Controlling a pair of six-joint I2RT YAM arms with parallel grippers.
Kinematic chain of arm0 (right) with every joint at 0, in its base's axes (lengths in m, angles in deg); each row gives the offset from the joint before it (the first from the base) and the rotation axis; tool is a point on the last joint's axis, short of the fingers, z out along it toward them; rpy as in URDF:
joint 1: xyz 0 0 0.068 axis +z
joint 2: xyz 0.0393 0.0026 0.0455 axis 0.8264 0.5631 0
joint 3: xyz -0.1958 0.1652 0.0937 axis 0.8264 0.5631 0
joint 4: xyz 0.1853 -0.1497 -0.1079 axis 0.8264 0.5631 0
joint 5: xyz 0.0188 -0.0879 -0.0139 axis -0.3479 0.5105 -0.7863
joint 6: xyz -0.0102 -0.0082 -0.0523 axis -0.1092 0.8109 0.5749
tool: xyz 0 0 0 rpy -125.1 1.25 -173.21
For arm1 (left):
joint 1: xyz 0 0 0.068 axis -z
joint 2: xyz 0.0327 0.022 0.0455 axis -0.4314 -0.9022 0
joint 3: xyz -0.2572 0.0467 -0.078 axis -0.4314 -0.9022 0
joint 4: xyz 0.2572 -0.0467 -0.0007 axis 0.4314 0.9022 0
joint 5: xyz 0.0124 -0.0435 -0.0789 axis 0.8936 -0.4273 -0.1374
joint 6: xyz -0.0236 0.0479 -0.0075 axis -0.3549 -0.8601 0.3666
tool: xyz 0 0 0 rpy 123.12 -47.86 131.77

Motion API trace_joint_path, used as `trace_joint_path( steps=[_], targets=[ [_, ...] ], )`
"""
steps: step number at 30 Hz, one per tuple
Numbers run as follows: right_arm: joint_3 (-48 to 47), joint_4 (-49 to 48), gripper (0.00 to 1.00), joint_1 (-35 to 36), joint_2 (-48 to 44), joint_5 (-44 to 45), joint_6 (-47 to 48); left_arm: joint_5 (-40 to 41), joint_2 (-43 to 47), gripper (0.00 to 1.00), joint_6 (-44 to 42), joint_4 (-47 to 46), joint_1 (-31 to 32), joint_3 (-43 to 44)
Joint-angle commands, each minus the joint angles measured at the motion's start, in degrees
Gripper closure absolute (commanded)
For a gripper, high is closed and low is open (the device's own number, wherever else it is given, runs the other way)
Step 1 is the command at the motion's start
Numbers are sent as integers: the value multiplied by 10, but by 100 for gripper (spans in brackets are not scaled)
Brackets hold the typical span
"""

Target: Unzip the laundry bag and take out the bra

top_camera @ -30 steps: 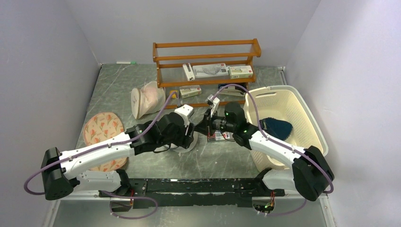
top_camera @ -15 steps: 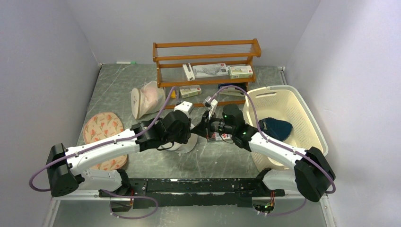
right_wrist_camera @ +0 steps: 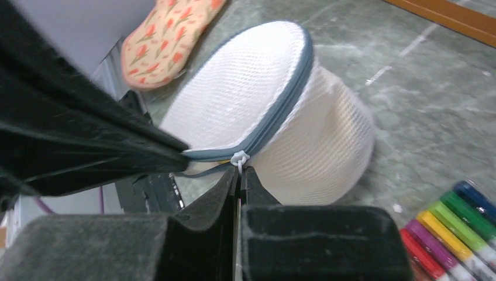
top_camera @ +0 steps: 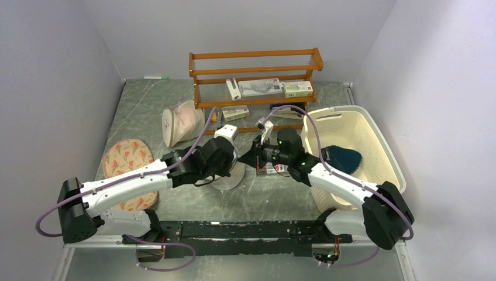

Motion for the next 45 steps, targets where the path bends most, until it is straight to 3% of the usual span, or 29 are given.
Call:
trace_joint_path(
  steps=[1,7,15,24,29,34,45],
  targets=[
    [-7,-20,100,-63,38,14,-60,21,9,93,-9,43,-3,8],
    [-34,-23,100,-115,97,-48,-71,22,18,93,-2,42,-2,-8],
    [1,-30,100,-115,39,-74,-31,34,11,92,-10,57,-3,0],
    [40,-71,100,-103,-14,-118,-37,-17,-1,51,-52,2,-3,30],
    [38,-64,100,-91,-26,-123,-29,-19,-31,40,-57,-11,-3,54],
    [38,-60,100,-83,-33,-122,-25,-2,-74,42,-70,-10,-3,84],
    [32,-37,100,-78,-41,-111,-14,6,-87,81,-85,-7,-3,86]
  ],
)
